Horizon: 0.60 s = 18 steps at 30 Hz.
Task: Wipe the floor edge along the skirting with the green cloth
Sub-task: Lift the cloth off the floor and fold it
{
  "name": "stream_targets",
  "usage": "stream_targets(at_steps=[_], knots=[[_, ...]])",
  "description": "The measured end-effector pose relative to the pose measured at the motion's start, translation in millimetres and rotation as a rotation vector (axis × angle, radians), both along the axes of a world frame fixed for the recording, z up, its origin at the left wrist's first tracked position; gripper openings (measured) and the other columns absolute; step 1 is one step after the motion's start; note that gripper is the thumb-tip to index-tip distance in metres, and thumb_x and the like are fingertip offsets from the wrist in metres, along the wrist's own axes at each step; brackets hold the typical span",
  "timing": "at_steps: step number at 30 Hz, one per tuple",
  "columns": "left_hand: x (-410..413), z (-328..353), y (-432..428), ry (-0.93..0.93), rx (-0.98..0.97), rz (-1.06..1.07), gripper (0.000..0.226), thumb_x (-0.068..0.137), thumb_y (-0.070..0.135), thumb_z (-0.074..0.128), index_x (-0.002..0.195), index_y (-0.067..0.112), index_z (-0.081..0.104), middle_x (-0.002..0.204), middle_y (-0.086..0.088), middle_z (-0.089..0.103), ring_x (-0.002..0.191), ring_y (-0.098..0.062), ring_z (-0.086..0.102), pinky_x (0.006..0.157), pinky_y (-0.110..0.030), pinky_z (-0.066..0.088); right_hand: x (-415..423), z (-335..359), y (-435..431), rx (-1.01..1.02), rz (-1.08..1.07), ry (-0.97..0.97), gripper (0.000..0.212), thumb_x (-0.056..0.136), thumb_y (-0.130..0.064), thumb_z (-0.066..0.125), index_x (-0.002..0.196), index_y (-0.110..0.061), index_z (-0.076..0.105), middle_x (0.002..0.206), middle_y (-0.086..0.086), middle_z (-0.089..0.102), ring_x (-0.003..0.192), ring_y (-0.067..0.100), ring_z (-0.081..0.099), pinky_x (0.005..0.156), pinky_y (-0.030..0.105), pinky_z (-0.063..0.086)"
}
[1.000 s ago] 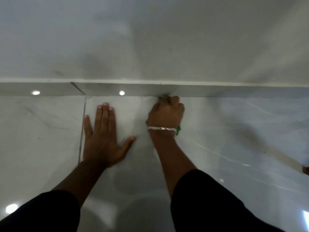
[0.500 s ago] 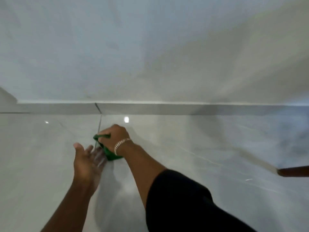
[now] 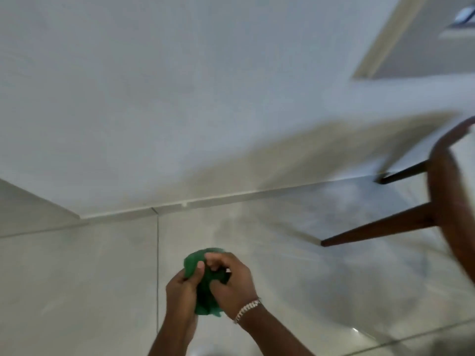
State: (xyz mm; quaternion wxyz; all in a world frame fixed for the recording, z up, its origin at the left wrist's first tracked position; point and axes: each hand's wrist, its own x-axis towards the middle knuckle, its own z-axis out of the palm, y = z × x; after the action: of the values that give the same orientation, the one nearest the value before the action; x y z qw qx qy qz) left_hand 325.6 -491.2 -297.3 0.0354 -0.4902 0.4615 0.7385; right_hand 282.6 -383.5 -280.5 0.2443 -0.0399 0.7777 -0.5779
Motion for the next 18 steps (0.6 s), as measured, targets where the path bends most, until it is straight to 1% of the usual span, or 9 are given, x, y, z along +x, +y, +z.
stream_targets(at_steps=[4,5,8,9,10,12,15,17,18], knots=[[-4,157,31,0.08,0.033,-0.146,0.029,0.083,0.021,0.068,0.102,-0.001,0.073,0.102,-0.026,0.076,0.092,-0.043,0.073,0.079,-0.048,0.058,-1,149,65,0.045,-0.122,0.056,0.068,0.061,-0.009,0.065,0.124,-0.032,0.053,0.125,-0.014,0.054,0.108,-0.003,0.051,0.082,0.019,0.048],[-7,197,38,0.1,0.06,-0.211,0.033,0.08,0.022,0.069,0.101,-0.002,0.074,0.102,-0.027,0.076,0.093,-0.043,0.073,0.078,-0.047,0.058,-5,187,83,0.026,-0.149,0.013,0.073,0.061,-0.013,0.064,0.13,-0.028,0.049,0.132,-0.012,0.048,0.109,-0.008,0.05,0.084,0.016,0.046],[-19,306,63,0.177,0.157,-0.382,0.033,0.076,0.024,0.071,0.095,-0.002,0.077,0.104,-0.029,0.075,0.094,-0.042,0.074,0.075,-0.045,0.061,-15,281,135,-0.028,-0.172,-0.049,0.079,0.062,-0.012,0.059,0.138,-0.022,0.042,0.139,-0.004,0.041,0.1,-0.018,0.053,0.072,0.001,0.047],[-27,337,72,0.2,0.178,-0.433,0.033,0.077,0.023,0.07,0.097,-0.003,0.076,0.107,-0.03,0.074,0.096,-0.042,0.073,0.076,-0.045,0.062,-19,307,152,-0.011,-0.159,-0.03,0.075,0.066,-0.009,0.062,0.137,-0.023,0.043,0.139,-0.002,0.043,0.107,-0.011,0.053,0.079,0.004,0.048],[-35,362,83,0.225,0.204,-0.472,0.035,0.079,0.023,0.069,0.1,-0.004,0.075,0.11,-0.03,0.073,0.099,-0.042,0.073,0.077,-0.045,0.062,-22,328,169,0.002,-0.152,-0.012,0.071,0.069,-0.005,0.065,0.135,-0.026,0.046,0.136,-0.001,0.048,0.115,0.0,0.053,0.089,0.015,0.049],[-53,403,111,0.278,0.232,-0.527,0.04,0.082,0.022,0.067,0.108,-0.008,0.071,0.114,-0.031,0.071,0.103,-0.043,0.071,0.082,-0.047,0.061,-26,361,202,-0.02,-0.156,0.001,0.059,0.069,-0.007,0.067,0.124,-0.027,0.055,0.123,0.003,0.063,0.115,0.018,0.058,0.095,0.035,0.051],[-82,438,167,0.308,0.195,-0.56,0.042,0.088,0.023,0.064,0.115,-0.009,0.066,0.113,-0.031,0.071,0.105,-0.044,0.07,0.09,-0.05,0.058,-33,387,247,-0.106,-0.261,0.024,0.032,0.077,-0.004,0.066,0.101,-0.023,0.07,0.097,0.006,0.076,0.093,0.021,0.071,0.077,0.032,0.059],[-102,447,214,0.308,0.135,-0.552,0.037,0.09,0.023,0.064,0.112,-0.007,0.068,0.109,-0.029,0.074,0.102,-0.042,0.071,0.086,-0.047,0.058,-39,392,279,-0.189,-0.417,0.0,0.029,0.086,0.007,0.061,0.093,-0.018,0.074,0.087,0.005,0.078,0.083,0.022,0.073,0.069,0.03,0.06],[-110,447,237,0.307,0.104,-0.538,0.034,0.089,0.023,0.066,0.11,-0.004,0.07,0.105,-0.026,0.075,0.099,-0.04,0.072,0.081,-0.044,0.06,-43,392,294,-0.22,-0.496,-0.046,0.029,0.089,0.008,0.057,0.093,-0.015,0.074,0.085,0.006,0.078,0.081,0.024,0.072,0.069,0.034,0.061]])
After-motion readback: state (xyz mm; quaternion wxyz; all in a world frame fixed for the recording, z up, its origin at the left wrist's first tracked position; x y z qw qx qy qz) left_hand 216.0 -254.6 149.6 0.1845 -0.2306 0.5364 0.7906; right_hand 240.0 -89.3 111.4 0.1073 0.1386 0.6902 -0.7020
